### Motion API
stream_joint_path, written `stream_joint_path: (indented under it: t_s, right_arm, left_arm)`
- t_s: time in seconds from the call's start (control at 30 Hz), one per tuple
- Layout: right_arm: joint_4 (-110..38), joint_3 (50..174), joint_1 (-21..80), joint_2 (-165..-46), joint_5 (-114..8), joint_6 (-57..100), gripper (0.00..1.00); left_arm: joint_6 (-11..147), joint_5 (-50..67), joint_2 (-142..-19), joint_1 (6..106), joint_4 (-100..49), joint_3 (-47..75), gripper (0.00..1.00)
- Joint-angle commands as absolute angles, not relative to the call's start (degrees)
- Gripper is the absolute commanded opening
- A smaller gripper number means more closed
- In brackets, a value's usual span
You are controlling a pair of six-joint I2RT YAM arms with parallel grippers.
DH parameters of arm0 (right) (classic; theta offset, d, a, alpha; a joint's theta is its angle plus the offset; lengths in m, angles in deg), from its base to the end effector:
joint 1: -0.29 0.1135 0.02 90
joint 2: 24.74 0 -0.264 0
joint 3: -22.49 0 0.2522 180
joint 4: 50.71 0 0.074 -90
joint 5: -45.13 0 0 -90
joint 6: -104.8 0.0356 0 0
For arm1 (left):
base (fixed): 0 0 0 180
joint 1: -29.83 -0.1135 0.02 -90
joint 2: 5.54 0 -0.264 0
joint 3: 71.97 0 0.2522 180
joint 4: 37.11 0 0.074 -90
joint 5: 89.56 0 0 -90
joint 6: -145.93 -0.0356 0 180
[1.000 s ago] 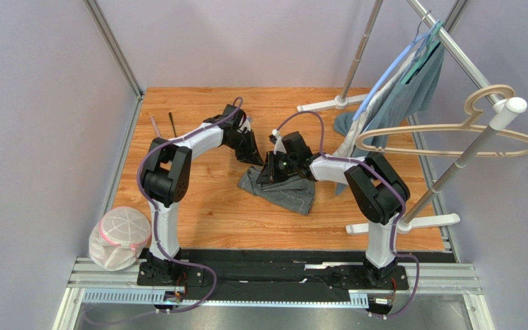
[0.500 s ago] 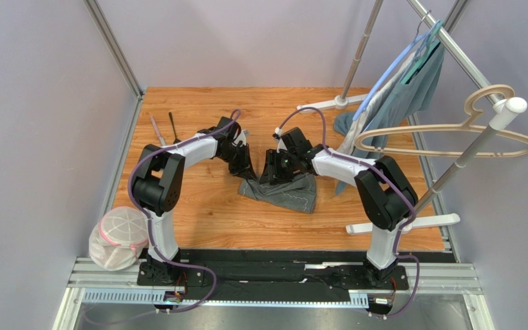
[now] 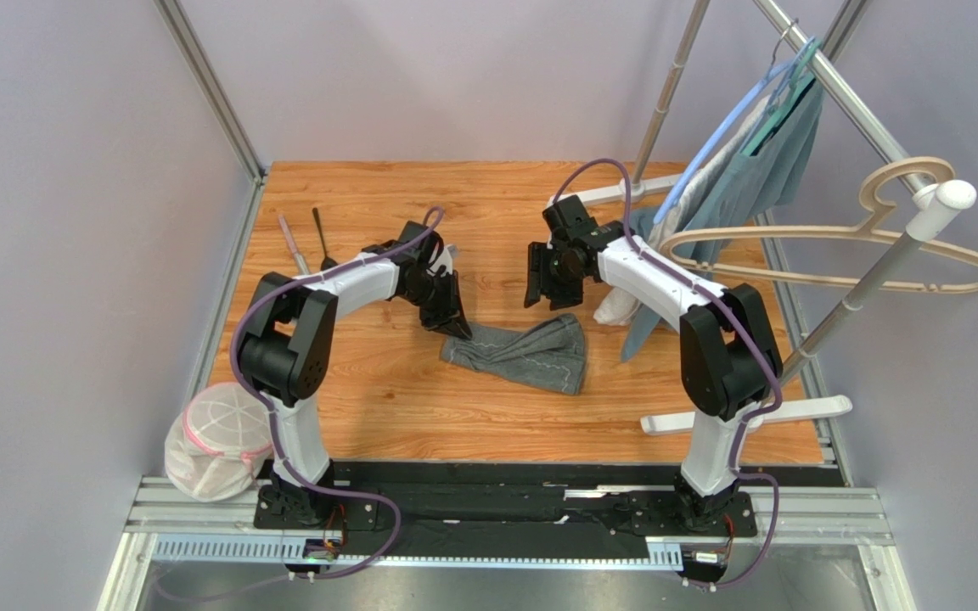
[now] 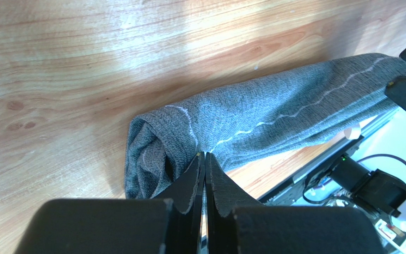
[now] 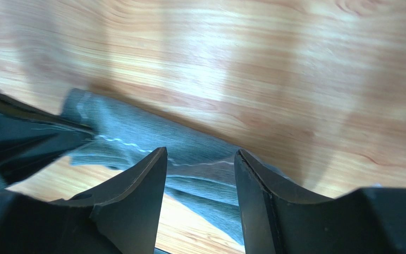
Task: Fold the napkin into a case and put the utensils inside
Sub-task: Fold the 2/3-rectangle-folded napkin at the center of the board.
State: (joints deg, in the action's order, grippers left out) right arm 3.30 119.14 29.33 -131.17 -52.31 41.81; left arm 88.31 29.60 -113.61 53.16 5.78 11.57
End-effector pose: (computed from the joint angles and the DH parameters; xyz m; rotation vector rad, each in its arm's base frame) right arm 0.3400 0.1941 0.2258 -0.0907 2.7602 0.4605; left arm 0.3344 -0.1631 0.1627 -0.0783 2.8893 -0.9330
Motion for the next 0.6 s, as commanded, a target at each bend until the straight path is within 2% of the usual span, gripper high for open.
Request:
stream_joint_path:
  t_s: [0.0, 0.17, 0.3, 0.57]
  right_arm:
    - [7.34, 119.74, 28.86, -132.84, -50.05, 39.24, 0.53]
    - [8.48, 120.89, 28.94, -134.60, -50.93, 38.18, 0.53]
    - [8.75, 118.08, 29.82, -130.93, -51.99, 38.70, 0.51]
    - [2.60, 100.97, 31.93, -121.78, -57.88, 44.77, 0.47]
  left_arm:
    - [87.13, 28.30, -110.48, 53.12, 4.78, 10.70, 0.06]
    - [87.22, 27.33, -109.86, 53.03, 4.25, 9.64, 0.06]
    - [87.40, 27.24, -110.04, 53.03, 4.34, 10.08, 0.06]
    - [86.78, 25.49, -109.08, 53.03, 5.48, 11.49, 0.06]
